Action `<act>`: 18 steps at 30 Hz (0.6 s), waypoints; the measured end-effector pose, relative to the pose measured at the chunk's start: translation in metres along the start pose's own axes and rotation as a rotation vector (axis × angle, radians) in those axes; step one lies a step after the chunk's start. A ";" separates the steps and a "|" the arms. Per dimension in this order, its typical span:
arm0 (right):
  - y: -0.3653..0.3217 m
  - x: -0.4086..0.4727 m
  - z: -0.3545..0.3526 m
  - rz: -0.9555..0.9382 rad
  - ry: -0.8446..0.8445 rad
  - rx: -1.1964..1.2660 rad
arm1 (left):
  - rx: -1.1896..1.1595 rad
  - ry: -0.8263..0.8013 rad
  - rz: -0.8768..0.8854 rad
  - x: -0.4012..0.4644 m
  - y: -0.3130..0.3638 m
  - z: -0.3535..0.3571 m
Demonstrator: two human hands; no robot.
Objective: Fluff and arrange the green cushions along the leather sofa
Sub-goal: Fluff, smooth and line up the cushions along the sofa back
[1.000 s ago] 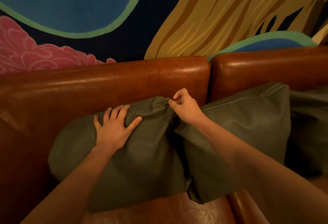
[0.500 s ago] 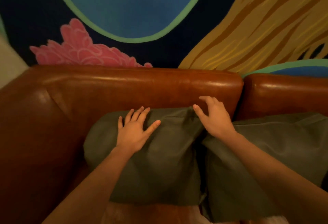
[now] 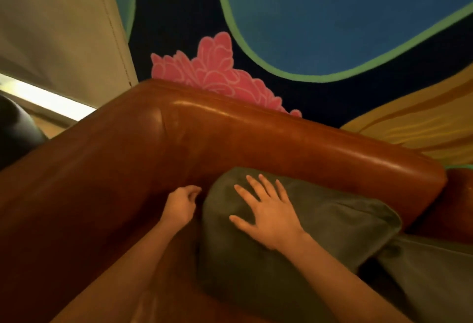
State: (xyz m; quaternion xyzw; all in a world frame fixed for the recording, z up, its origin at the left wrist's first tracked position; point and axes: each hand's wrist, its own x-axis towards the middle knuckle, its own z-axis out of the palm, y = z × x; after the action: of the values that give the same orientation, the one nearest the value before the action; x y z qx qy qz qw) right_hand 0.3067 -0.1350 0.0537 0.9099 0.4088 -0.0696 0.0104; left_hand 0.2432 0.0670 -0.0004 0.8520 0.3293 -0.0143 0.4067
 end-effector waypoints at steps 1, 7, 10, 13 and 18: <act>-0.002 0.007 0.004 0.034 -0.019 -0.002 | -0.027 -0.033 0.005 0.008 -0.002 0.003; 0.008 0.021 0.030 0.193 0.039 -0.063 | -0.205 -0.304 0.048 0.043 -0.004 0.027; 0.012 0.017 0.031 0.210 0.042 -0.090 | -0.173 -0.362 -0.031 0.052 0.006 0.029; 0.016 0.011 0.032 0.208 0.054 -0.090 | -0.017 -0.489 -0.133 0.054 0.030 0.022; 0.025 0.003 0.033 0.234 0.067 -0.102 | -0.068 -0.594 -0.174 0.061 0.050 0.021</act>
State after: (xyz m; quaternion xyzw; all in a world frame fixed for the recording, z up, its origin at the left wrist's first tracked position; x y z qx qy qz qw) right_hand 0.3233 -0.1515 0.0198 0.9514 0.3031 -0.0167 0.0513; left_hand 0.3250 0.0633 0.0024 0.7651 0.2680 -0.2862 0.5107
